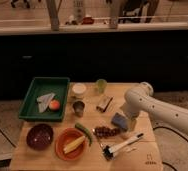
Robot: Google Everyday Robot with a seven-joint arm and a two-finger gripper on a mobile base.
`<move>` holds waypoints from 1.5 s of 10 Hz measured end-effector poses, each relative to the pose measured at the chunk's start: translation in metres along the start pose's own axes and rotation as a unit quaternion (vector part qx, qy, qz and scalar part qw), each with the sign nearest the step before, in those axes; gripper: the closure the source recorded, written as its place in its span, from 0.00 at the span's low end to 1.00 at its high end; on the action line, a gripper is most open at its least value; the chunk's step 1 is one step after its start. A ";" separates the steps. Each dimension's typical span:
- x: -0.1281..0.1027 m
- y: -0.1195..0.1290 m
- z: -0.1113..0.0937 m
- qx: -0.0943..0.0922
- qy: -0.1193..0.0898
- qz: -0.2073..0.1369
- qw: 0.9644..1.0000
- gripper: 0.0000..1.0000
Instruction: Place sponge in metal cup
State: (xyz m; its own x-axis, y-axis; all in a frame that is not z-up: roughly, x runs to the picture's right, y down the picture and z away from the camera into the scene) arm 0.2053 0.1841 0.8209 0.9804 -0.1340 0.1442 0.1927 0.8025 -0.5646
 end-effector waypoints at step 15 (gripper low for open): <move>-0.003 -0.014 0.034 0.015 0.015 0.050 0.999 1.00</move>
State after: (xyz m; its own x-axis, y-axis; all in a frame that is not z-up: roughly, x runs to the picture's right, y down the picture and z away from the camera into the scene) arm 0.1981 0.1935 0.8562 0.9956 -0.0695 0.0632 0.0928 0.8299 -0.5501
